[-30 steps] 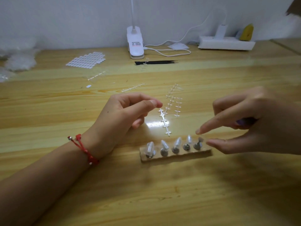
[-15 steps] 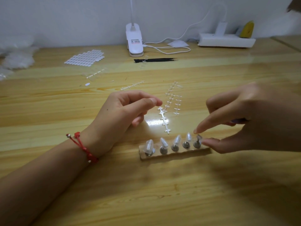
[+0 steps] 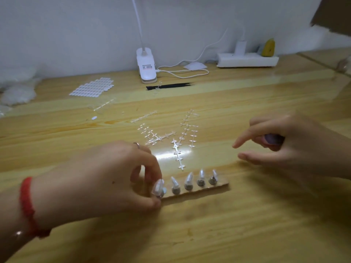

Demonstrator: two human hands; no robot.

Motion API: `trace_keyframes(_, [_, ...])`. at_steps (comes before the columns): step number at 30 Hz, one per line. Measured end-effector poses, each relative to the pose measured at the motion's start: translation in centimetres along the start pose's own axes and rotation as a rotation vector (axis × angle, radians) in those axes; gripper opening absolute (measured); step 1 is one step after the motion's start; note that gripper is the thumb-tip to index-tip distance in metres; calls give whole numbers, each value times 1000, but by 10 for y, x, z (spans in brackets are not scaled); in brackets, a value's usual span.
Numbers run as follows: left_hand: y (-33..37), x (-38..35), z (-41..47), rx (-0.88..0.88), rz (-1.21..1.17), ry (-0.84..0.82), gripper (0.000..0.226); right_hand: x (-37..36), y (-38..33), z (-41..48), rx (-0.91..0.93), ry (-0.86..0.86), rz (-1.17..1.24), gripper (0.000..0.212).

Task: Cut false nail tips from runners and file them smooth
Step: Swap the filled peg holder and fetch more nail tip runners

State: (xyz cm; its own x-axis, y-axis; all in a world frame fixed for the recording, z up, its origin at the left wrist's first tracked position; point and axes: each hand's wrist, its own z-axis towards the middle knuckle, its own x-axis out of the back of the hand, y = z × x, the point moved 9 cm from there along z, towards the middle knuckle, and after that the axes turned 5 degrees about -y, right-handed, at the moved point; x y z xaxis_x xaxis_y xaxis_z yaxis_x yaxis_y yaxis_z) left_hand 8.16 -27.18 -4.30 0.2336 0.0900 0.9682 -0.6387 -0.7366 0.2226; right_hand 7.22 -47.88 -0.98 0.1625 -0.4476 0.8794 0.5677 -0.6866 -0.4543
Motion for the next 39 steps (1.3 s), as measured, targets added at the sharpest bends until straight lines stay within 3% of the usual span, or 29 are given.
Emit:
trace_keyframes(3, [10,4,8,-15,-61,17,32,13,37,-13,-165,132,75,25])
trace_keyframes(6, [24,23,42,-14,-172,134,28,43,89,-37,-418,367,65,8])
trace_keyframes(8, [30,32,86,22,-217,172,28,56,118,-51,-568,446,10,18])
trace_keyframes(13, [65,24,229,34,-274,158,18,57,173,-57,-837,219,-278,27])
trace_keyframes(20, [153,7,385,-11,-339,96,30,72,207,-61,-839,391,-382,22])
trace_keyframes(26, [200,6,471,10,-363,130,43,75,218,-64,-794,481,-295,19])
trace_keyframes(30, [218,4,498,-18,-304,153,43,75,221,-64,-778,494,-262,23])
trace_keyframes(39, [205,7,510,-47,-442,205,30,76,218,-63,-761,514,-267,25])
